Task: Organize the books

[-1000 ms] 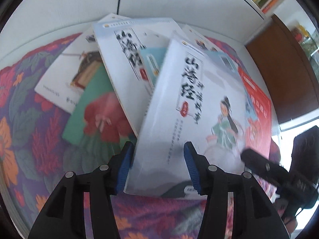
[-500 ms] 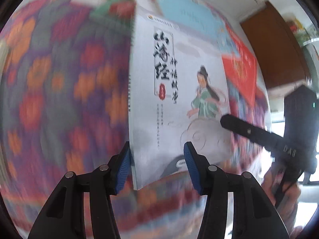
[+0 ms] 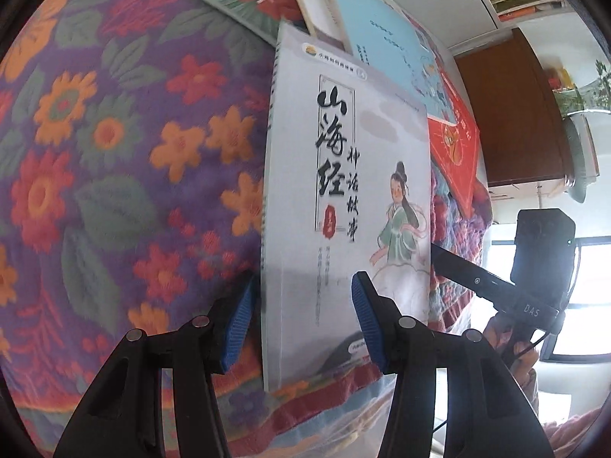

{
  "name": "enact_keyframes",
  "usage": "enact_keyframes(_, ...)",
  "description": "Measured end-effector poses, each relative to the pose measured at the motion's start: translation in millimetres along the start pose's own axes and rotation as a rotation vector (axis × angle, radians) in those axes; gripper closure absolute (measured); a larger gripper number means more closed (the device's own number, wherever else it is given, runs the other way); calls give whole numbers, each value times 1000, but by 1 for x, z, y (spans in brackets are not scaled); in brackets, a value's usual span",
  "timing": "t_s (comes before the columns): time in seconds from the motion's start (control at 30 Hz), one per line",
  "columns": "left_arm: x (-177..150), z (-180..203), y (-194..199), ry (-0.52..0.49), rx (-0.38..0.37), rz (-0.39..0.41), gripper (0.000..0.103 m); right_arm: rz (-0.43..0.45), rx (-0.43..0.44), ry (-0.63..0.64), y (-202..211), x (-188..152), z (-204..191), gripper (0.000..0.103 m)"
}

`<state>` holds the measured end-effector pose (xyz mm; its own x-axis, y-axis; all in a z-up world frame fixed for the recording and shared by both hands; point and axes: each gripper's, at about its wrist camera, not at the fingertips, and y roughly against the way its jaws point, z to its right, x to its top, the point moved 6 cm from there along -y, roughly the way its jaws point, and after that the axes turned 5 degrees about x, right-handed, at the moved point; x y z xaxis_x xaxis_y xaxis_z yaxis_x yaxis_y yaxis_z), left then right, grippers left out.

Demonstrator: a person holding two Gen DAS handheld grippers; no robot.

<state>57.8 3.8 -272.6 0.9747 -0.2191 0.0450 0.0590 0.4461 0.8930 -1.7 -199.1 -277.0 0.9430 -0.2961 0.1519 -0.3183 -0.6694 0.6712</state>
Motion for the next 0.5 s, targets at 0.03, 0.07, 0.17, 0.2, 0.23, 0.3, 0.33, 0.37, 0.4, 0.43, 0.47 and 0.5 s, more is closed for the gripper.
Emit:
enact_keyframes(0.03,1,0,0,-5,4,3,55,5,3,-1,-1,2,-1,48)
enact_keyframes(0.07,5,2,-2,-9,8,5,55,10,6,-2,-1,1,-1,48)
enact_keyframes(0.17,10,1,-1,-11,2,13,55,19,11,4,-4,4,-2,48)
enact_keyframes(0.2,13,0,-2,-8,-6,15,55,21,12,9,-6,6,-3,48)
enact_keyframes(0.23,15,0,-2,-5,-12,17,55,26,13,16,-7,7,-3,48)
enact_keyframes(0.3,19,-5,-1,22,-35,15,55,36,22,20,-9,11,-5,48)
enact_keyframes(0.33,21,-9,-1,60,-54,10,55,40,28,19,-10,13,-5,48)
enact_keyframes(0.37,22,-10,-1,81,-63,8,56,44,35,15,-11,15,-5,48)
enact_keyframes(0.4,23,-12,-1,104,-72,7,58,46,46,7,-12,18,-4,48)
enact_keyframes(0.43,24,-14,-2,115,-68,8,63,49,60,-6,-12,20,-3,48)
enact_keyframes(0.47,24,-15,-2,119,-55,10,66,54,75,-17,-13,22,-1,48)
enact_keyframes(0.5,24,-15,-2,119,-51,11,67,59,86,-23,-13,23,-1,48)
